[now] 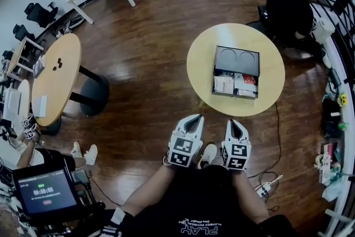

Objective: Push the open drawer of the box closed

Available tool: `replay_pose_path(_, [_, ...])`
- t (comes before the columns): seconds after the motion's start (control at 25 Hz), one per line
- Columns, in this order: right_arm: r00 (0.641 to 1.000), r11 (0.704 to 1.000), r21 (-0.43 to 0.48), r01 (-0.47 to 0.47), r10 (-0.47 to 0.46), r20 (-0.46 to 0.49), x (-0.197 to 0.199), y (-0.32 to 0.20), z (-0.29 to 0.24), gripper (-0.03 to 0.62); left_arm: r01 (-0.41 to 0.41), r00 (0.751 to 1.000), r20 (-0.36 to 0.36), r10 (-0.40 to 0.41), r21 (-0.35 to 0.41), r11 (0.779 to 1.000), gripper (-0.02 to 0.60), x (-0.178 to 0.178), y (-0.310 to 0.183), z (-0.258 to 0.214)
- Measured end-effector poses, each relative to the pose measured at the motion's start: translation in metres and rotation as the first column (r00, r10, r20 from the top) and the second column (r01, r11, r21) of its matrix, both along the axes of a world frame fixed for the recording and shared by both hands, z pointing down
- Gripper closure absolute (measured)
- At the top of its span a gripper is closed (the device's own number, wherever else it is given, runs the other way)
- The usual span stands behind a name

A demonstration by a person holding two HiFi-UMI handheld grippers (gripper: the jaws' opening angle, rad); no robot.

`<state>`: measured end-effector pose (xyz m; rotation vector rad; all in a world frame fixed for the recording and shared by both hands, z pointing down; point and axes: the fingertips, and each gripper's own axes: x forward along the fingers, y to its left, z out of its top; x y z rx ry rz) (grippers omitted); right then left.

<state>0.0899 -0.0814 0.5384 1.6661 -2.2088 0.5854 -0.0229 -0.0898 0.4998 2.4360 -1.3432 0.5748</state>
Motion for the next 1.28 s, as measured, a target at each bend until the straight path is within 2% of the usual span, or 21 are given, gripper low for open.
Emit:
replay_pose_path(0.12, [1.000, 1.000, -0.022, 0.015, -0.015, -0.006, 0.004, -0.008, 0.015, 0.589, 0.023, 1.000, -0.001, -0.023, -0.019, 1.000, 0.584, 0.000, -0.012, 0.012])
replay_pose_path(0.44, [1.000, 0.999, -0.040, 0.020, -0.020, -0.005, 0.009, -0.026, 0.029, 0.589, 0.103, 0.995, -0.007, -0.103, -0.014, 0.995, 0.584, -0.011, -0.033, 0.020])
replay_pose_path(0.6, [1.000, 0.999, -0.053, 0.006, -0.007, -0.011, 0.014, -0.035, 0.045, 0.589, 0.102, 0.995, -0.008, -0.102, -0.017, 0.995, 0.584, -0.011, -0.046, 0.034])
replay_pose_path(1.0, [0.999, 0.999, -0.040, -0.008, 0.006, -0.054, 0.021, -0.021, 0.036, 0.589, 0.098, 0.994, -0.037, -0.098, -0.011, 0.995, 0.584, 0.003, -0.042, 0.027])
replay_pose_path(1.12, [0.998, 0.999, -0.039, -0.014, 0.012, -0.057, 0.019, -0.022, 0.036, 0.589, 0.102, 0.993, -0.059, -0.104, -0.024, 0.994, 0.584, 0.007, -0.044, 0.023])
replay_pose_path(1.28, [0.997, 0.997, -0.069, -0.024, 0.019, -0.069, 0.022, -0.032, 0.053, 0.589, 0.099, 0.993, -0.053, -0.101, -0.052, 0.994, 0.584, 0.011, -0.053, 0.038])
